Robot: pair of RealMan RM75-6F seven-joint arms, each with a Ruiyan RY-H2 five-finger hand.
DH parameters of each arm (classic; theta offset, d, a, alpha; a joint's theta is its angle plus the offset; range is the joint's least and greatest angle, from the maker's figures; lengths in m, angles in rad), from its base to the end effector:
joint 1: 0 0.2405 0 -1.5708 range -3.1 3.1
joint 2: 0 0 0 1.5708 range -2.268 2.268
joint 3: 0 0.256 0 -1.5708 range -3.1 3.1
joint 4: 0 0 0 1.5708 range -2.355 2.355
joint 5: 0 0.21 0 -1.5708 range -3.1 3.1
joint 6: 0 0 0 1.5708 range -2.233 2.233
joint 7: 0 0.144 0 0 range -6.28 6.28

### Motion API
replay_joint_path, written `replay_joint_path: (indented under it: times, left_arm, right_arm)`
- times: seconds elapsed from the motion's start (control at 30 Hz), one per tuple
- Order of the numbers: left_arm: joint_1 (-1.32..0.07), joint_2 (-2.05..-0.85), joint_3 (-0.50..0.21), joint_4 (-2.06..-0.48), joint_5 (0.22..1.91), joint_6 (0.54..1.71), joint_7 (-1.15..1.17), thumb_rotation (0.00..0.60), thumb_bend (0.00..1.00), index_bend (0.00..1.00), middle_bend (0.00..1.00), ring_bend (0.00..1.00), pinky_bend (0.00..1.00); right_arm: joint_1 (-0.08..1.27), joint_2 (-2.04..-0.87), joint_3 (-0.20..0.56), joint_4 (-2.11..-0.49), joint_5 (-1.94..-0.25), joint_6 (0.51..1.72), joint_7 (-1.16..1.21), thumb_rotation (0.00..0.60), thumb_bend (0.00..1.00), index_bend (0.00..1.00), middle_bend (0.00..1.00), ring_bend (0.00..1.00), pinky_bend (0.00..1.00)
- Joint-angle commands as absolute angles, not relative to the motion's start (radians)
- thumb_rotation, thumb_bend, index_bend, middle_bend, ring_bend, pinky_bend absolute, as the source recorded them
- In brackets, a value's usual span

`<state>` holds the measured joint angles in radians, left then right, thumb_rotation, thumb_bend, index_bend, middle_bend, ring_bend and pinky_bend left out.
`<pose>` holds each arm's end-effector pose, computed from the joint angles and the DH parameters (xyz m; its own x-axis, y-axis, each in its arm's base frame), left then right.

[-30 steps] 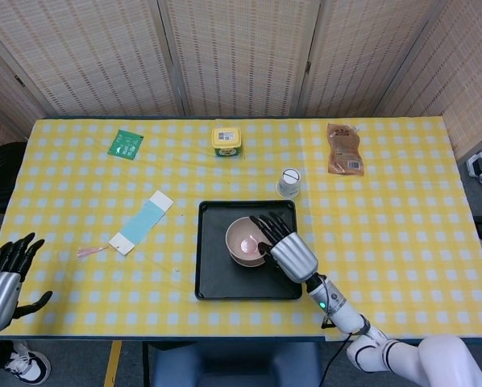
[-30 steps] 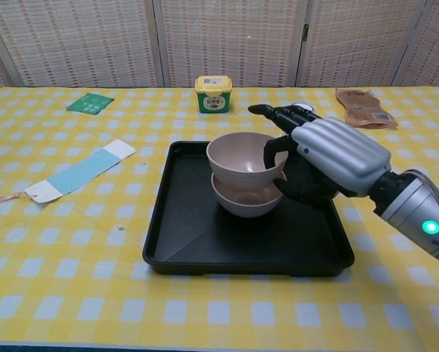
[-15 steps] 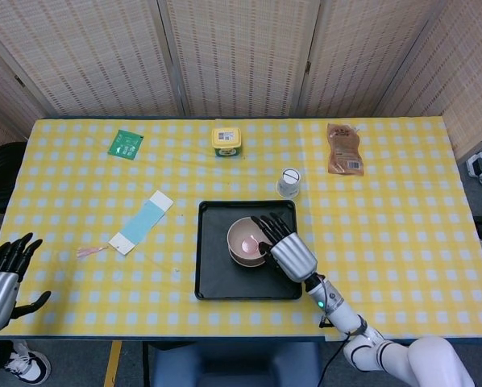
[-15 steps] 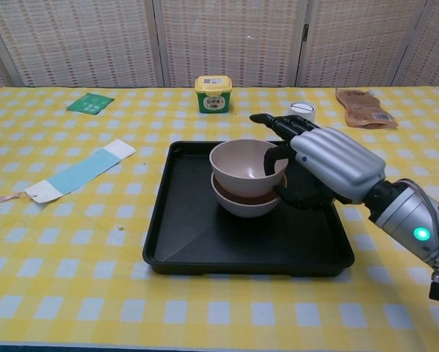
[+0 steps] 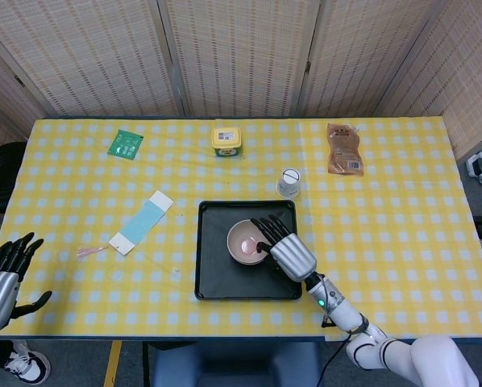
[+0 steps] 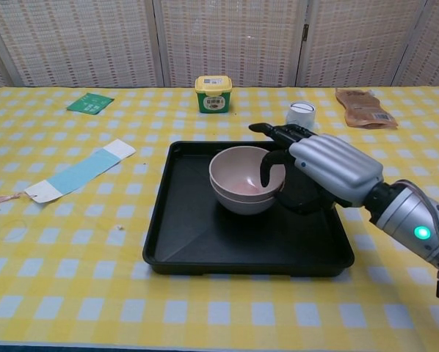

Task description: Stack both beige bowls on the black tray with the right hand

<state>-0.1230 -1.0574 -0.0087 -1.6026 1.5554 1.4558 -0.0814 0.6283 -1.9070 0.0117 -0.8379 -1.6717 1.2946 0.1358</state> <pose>-0.3090 0.1843 0.1676 0.3954 0.0564 0.9168 0.9166 -0.0894 -0.3898 -0.1811 -0.3048 -0.0777 0.3775 -0.0635 0.9238 -0.7461 -0.6118 0.2628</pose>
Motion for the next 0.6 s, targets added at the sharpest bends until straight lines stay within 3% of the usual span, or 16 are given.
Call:
replay_joint_path:
  times: [0.03,0.23,0.37,0.47,0.6]
  left_arm:
    - [-0.122,-1.057,-0.009,-1.602,1.556,1.458,-0.082,0.600,0.27,0.00,0.00,0.00,0.00]
    - [-0.122,-1.057,-0.011,-1.600,1.551,1.458,-0.082,0.600,0.27,0.00,0.00,0.00,0.00]
    - [-0.123,-1.058,-0.011,-1.602,1.548,1.454,-0.074,0.600,0.27,0.00,0.00,0.00,0.00]
    - [-0.122,-1.060,-0.011,-1.603,1.546,1.455,-0.065,0.600,0.27,0.00,0.00,0.00,0.00]
    - [-0.123,-1.061,-0.010,-1.605,1.549,1.453,-0.057,0.600,0.27,0.00,0.00,0.00,0.00]
  right_arm:
    - [0.625,-1.886,0.013,-0.864,-1.670,1.298,0.133,0.600,0.48,0.45,0.00,0.00,0.00]
    - [0.607,-1.811,0.010,-0.967,-1.665,1.311,0.125,0.600,0.48,0.37,0.00,0.00,0.00]
    - [0.584,-1.753,0.002,-1.051,-1.665,1.334,0.120,0.600,0.48,0.20,0.00,0.00,0.00]
    - [0.542,-1.675,-0.015,-1.154,-1.667,1.376,0.102,0.600,0.48,0.13,0.00,0.00,0.00]
    - [0.444,-1.479,-0.065,-1.362,-1.624,1.412,-0.008,0.600,0.48,0.06,0.00,0.00,0.00]
